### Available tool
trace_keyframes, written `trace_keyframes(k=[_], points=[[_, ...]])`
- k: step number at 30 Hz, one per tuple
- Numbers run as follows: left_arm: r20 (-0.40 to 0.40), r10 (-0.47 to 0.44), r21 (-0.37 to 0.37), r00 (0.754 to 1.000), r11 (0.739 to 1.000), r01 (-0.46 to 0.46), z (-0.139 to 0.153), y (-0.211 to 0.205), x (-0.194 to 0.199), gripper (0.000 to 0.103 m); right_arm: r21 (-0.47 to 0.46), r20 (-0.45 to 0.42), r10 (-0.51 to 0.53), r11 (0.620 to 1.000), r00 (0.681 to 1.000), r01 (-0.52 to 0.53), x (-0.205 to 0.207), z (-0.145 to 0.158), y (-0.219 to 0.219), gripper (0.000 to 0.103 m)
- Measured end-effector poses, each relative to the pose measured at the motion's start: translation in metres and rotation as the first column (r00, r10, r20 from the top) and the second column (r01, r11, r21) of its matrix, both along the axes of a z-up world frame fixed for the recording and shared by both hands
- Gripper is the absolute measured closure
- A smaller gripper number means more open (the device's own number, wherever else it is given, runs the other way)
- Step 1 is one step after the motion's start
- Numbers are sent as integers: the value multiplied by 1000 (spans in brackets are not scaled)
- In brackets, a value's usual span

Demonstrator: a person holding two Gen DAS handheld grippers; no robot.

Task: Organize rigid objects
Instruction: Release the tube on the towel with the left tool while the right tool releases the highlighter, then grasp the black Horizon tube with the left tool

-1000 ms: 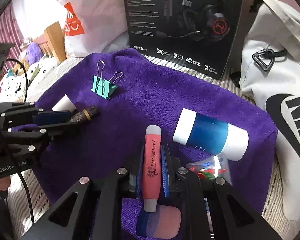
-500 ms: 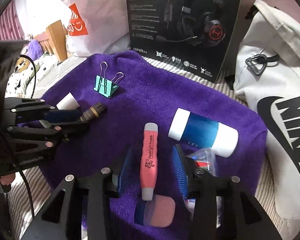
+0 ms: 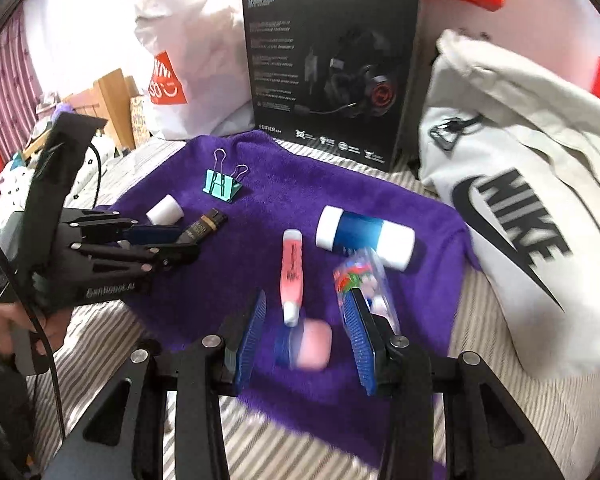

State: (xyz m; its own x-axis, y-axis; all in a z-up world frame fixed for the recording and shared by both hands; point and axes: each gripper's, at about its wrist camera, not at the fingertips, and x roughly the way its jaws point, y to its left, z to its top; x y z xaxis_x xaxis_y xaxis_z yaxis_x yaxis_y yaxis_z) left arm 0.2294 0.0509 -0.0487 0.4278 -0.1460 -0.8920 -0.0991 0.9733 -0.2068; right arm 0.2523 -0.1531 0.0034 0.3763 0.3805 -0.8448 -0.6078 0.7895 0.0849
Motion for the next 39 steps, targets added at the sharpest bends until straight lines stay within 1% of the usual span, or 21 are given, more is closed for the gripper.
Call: trace_keyframes(k=[1,3,4,8,10,14,17,21,24,25,26,28,30,32,34,36,39], points=[[9,5,6,1000,1000,-5,7,-1,-5,47,4,4,-10,1000,1000,10,-5,3,-5,61],[27,11,29,1000,1000,-11,19,-4,-14,37,17,3,-33,999,999,32,-16,10,-16,61],[37,14,40,999,999,-16,24,-5,-20,36,20,4,-41,999,999,41,-20,12,-20,61],[38,22,46,999,999,-24,41,-15,-46,36,29,9,-95,995,995,95,-40,21,-39,61],[34,26,42,999,999,-27,45,-20,-58,36,53,-2,-127,991,992,127,-50,24,-50,61],[18,19,33,1000,999,-20,40,-40,-82,36,79,-19,-188,979,982,189,-72,25,-67,61],[-2,19,59,1000,998,-18,30,-55,-88,36,106,-41,-208,972,977,211,-88,23,-76,61],[-35,13,105,999,994,-10,14,-73,-91,36,94,-45,-216,971,975,220,-99,17,-80,61],[-48,8,114,999,993,-3,5,-84,-88,35,85,-46,-219,971,975,222,-109,15,-84,61],[-64,13,136,998,991,-5,1,-86,-87,35,90,-49,-215,972,975,218,-112,15,-85,61],[-75,17,155,997,988,-5,-2,-88,-88,35,93,-51,-211,972,976,215,-115,15,-86,61],[-62,13,169,998,986,-2,-1,-86,-95,33,88,-47,-214,972,976,217,-119,15,-89,61],[-67,28,190,997,982,-15,0,-75,-103,33,95,-49,-214,971,976,217,-121,16,-91,61],[-69,50,189,996,981,-36,1,-63,-108,33,95,-48,-211,972,976,215,-123,17,-92,61],[-69,55,162,996,986,-43,0,-56,-109,34,96,-48,-208,973,977,212,-125,17,-93,61],[-64,30,170,998,985,-19,0,-60,-107,36,105,-50,-206,972,977,211,-125,17,-93,61],[-62,-18,184,998,983,29,-1,-72,-102,36,109,-62,-195,973,979,201,-125,13,-90,61]])
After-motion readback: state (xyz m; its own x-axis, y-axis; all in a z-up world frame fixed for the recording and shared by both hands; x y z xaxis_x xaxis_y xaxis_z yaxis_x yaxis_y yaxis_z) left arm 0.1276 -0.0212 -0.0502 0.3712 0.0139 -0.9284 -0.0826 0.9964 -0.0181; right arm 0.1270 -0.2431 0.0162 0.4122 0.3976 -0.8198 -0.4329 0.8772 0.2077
